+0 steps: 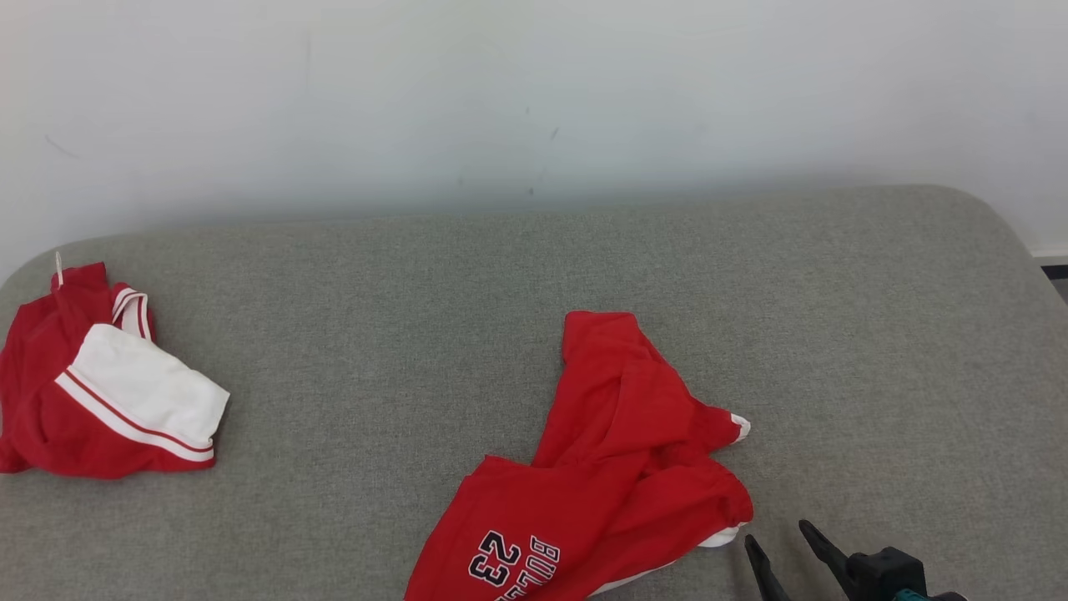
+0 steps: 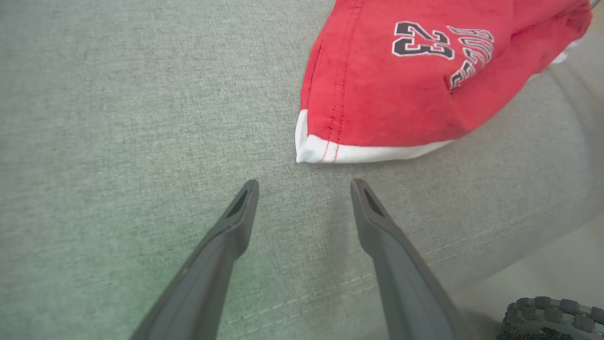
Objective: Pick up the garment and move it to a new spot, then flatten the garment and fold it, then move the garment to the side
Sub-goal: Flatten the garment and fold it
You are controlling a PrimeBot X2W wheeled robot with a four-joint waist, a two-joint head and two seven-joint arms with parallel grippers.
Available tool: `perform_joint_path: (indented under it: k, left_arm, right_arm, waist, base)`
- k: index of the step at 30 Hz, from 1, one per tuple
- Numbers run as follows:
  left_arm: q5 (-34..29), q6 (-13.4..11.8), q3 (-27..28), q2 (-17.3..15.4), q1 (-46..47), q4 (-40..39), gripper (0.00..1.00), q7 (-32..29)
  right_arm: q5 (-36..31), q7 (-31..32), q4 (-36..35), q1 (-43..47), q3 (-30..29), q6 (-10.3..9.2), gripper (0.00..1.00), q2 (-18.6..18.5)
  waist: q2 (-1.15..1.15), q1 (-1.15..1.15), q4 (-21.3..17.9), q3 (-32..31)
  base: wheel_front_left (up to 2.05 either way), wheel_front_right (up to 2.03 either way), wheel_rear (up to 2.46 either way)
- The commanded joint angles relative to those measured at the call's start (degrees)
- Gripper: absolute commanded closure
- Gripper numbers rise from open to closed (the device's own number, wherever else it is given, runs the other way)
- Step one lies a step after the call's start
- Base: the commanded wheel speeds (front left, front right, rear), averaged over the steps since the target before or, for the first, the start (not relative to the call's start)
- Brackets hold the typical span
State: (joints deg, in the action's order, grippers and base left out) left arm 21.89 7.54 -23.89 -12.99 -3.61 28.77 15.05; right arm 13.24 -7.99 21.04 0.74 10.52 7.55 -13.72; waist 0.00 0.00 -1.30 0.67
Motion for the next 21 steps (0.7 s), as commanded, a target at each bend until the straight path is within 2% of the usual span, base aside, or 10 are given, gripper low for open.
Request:
perform_joint_path:
  k: [1,6,16,17,18,19,21]
  left_arm:
    - [0.91,-0.12,-0.16,-0.67,1.55,0.59,0.00,0.18]
    - [1.46,-0.11,-0.49,-0.97,4.53,2.33,0.00,0.18]
    - [4.80,-0.10,-8.09,-2.00,11.45,8.36,0.00,0.11]
    - [5.69,-0.10,-8.80,-1.55,12.14,8.95,0.31,0.08]
    - [6.96,-0.10,-9.57,-1.13,12.50,9.72,0.84,-0.02]
    - [7.94,-0.04,-10.89,-0.92,12.88,10.79,1.00,-0.11]
    - [9.08,-0.05,-12.93,-0.61,13.65,12.17,1.00,-0.18]
  right_arm:
    - [-0.55,0.27,0.12,-0.69,0.64,-0.13,0.00,-0.62]
    - [-0.70,1.51,1.33,-2.85,3.44,-0.13,0.00,-2.70]
    - [0.62,1.68,6.86,-8.93,10.34,-0.13,0.00,-4.66]
    - [0.61,1.57,7.72,-9.54,11.37,-0.13,0.73,-5.17]
    - [1.34,1.02,8.52,-10.32,11.97,-0.13,1.00,-5.34]
    - [1.99,0.79,9.41,-10.87,12.76,-0.13,1.00,-5.37]
    - [2.84,0.01,10.89,-11.78,13.96,-0.13,1.00,-5.20]
  waist:
    - [0.00,0.00,0.02,0.10]
    - [0.00,0.00,0.08,0.53]
    - [0.00,0.00,0.59,2.77]
    - [0.00,0.00,0.76,2.93]
    - [0.00,0.00,0.94,3.06]
    - [0.00,0.00,1.05,3.12]
    - [0.00,0.00,1.21,3.14]
  base:
    - [0.00,0.00,0.00]
    - [0.00,0.00,0.00]
    - [0.00,0.00,0.00]
    - [0.00,0.00,0.00]
    - [0.00,0.00,0.00]
    - [0.00,0.00,0.00]
    - [0.00,0.00,0.00]
